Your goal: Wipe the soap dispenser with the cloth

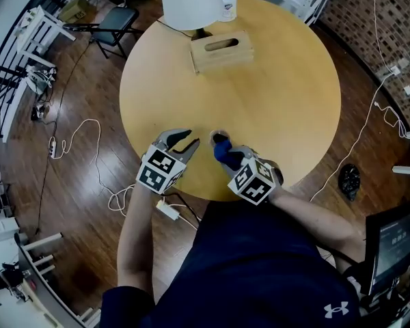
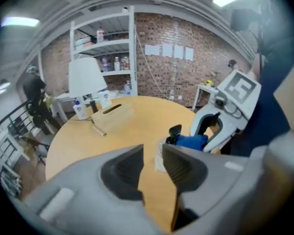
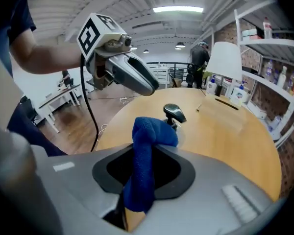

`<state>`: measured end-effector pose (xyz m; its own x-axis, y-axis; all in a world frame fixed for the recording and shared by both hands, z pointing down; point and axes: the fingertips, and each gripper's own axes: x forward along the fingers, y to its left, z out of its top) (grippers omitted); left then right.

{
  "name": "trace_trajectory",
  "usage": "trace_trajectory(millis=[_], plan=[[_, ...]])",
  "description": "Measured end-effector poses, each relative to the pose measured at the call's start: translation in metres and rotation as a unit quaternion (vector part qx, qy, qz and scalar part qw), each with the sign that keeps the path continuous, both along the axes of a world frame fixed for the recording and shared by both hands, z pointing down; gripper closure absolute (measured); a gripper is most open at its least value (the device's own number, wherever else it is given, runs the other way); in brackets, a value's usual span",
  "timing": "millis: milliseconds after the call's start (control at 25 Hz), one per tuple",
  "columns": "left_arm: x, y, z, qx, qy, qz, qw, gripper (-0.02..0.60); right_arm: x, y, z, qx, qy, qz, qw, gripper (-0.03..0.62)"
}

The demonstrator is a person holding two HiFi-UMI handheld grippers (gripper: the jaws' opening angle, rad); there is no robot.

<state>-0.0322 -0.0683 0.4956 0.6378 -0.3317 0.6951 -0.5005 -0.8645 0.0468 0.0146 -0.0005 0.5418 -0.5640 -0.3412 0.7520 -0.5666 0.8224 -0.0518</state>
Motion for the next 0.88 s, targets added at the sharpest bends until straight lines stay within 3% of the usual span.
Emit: trace_trajectory(millis=[240, 480, 640, 760, 880], plan=[[-0.025, 0.025, 0.008, -0.025, 0.065, -0.098, 0.9928, 0.471, -0.038, -0.02, -0.007, -0.015, 0.007, -0.003, 1.0, 0.505], [-0.036, 0.045, 0.024, -0.055, 0.1, -0.136, 0.9841, 0.483, -0.034, -0.021, -0.001, -0.042, 0.007, 0.044, 0.998, 0.505], [-0.034, 0.045, 0.02, -0.046, 0.097, -0.124, 0.9864, 0.483, 0.002, -0.015, 0.008, -0.059, 0.0, 0.083, 0.995, 0.505], [-0.019, 0.032, 0.014, 0.012, 0.05, -0.077, 0.9957, 0.483, 0.024, -0.02, 0.008, -0.062, -0.008, 0.114, 0.992, 0.503], [0.009, 0.019, 0.015, 0.049, 0.005, -0.038, 0.9981, 0.469, 0.039, -0.022, 0.007, -0.061, -0.017, 0.142, 0.988, 0.503]])
